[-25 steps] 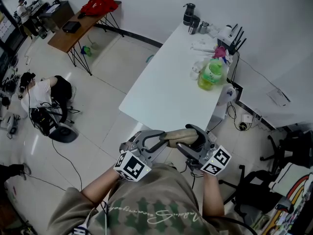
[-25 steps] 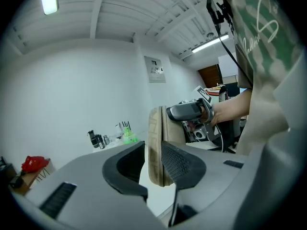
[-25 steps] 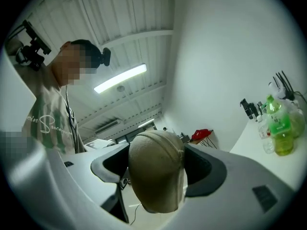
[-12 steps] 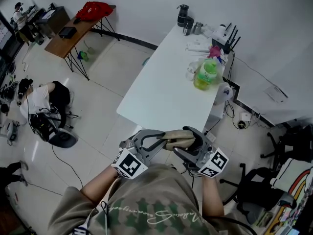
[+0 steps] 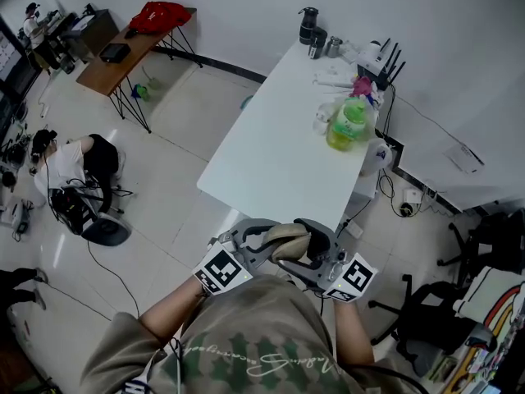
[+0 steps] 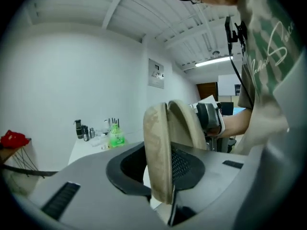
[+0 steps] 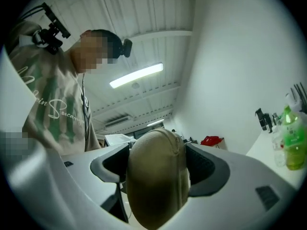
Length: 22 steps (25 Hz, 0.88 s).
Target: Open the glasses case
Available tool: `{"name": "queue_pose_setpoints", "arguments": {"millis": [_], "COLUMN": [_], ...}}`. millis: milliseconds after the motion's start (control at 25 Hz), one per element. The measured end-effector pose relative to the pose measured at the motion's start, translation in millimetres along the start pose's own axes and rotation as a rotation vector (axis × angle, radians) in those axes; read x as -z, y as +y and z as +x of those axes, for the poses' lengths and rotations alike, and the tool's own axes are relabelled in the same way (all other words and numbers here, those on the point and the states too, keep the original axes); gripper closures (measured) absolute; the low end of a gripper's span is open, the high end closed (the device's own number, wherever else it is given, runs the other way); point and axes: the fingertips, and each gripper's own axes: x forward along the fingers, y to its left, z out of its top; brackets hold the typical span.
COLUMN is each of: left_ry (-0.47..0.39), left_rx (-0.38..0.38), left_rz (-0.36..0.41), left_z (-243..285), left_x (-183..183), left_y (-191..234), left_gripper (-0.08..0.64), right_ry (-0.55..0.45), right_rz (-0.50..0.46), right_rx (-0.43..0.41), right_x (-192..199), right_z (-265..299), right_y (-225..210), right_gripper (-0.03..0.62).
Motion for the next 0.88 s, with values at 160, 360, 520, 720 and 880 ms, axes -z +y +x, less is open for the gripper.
{"name": "queue_pose_setpoints", "arguments": {"millis": [160,360,520,720,880], "left_ry": [0.011,0.005,0.045,-0.014,-0.088], "left_rx": [-0.076,-0.383,-0.437,-0.577,-0.526], "left_rz": [-0.158,-0.473,-0.437,-0.445,-0.473], "left_z": [-3.1,-25.8,-6.7,-1.4,-3.5], "left_x": [16.0,50.6,55.7,55.7,42.1], "left_y": [27.9,95.5,88.1,86.9,84.8], "left_gripper": [0.488,0.488,0.489,0.488,0.488], "right_ry": [-0.041,0.004,0.179,0.232,0.268], "right_rz": [0.01,-0.093,-0.197,-0.271,-0.157], "right_rx": [0.112,0.481,0.623,0.802,0.81], "right_x": [3.8,-2.3,26.9,30.4,58.1], "right_z": [3.0,-1.8,37.0,22.8,3.5], "right_y": [-21.5,-58.7,-63.6,-88.9,-106.9], "right_gripper": [0.242,0.242,0.242,0.243,0.348]}}
